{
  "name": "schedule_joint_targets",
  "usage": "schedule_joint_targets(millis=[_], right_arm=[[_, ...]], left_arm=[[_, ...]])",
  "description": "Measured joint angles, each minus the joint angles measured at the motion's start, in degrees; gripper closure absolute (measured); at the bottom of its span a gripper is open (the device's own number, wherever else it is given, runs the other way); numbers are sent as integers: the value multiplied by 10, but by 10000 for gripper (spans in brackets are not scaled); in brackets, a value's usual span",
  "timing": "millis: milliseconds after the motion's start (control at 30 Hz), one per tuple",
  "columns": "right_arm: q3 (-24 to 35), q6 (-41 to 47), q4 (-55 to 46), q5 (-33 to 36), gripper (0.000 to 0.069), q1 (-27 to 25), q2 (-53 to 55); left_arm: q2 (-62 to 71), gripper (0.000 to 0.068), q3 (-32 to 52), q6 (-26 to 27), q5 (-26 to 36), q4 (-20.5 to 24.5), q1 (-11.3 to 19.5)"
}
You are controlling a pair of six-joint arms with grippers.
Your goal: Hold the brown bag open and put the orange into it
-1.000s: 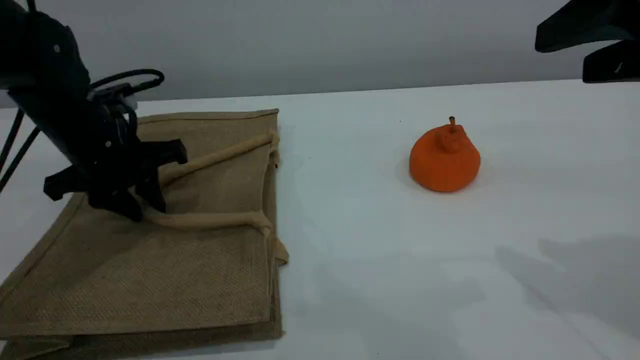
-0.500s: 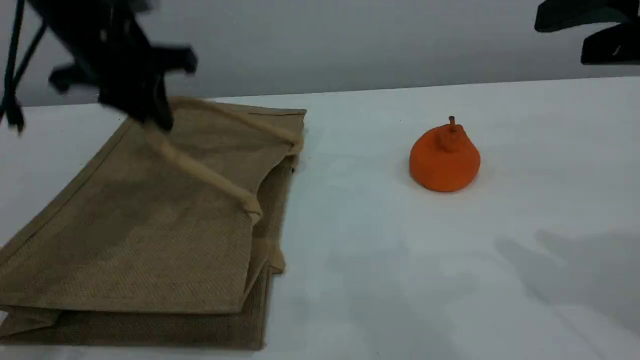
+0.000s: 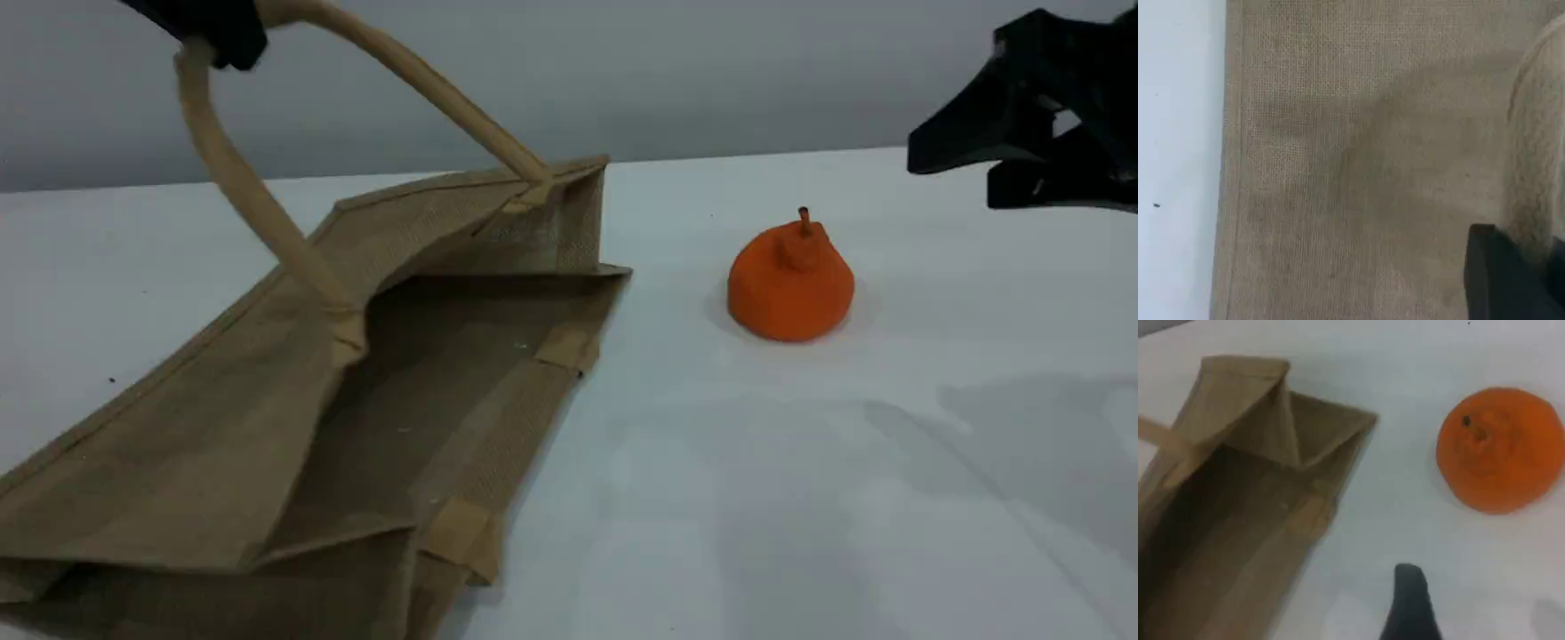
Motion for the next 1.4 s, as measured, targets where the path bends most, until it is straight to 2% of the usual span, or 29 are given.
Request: schedule_joint_targets(millis=[300, 467, 667, 867, 1000, 1400], right_arm=[[-40, 0, 0, -1, 246, 0, 56], [-76, 1, 0, -1, 246, 0, 103], [-120, 1, 0, -13, 246, 32, 160], [-169, -1, 0, -73, 246, 83, 195], [-190, -7, 0, -111, 246, 89, 197], [-244, -12, 0, -103, 246, 91, 251]], left_arm=[[-63, 601, -3, 10, 28, -8, 0], [-68, 601, -32, 19, 48, -23, 0], [-67, 601, -47, 20, 51, -37, -1], [-67, 601, -47, 29, 52, -41, -6], [-67, 601, -47, 29, 52, -40, -6], [-66, 601, -47, 29, 47, -40, -6]])
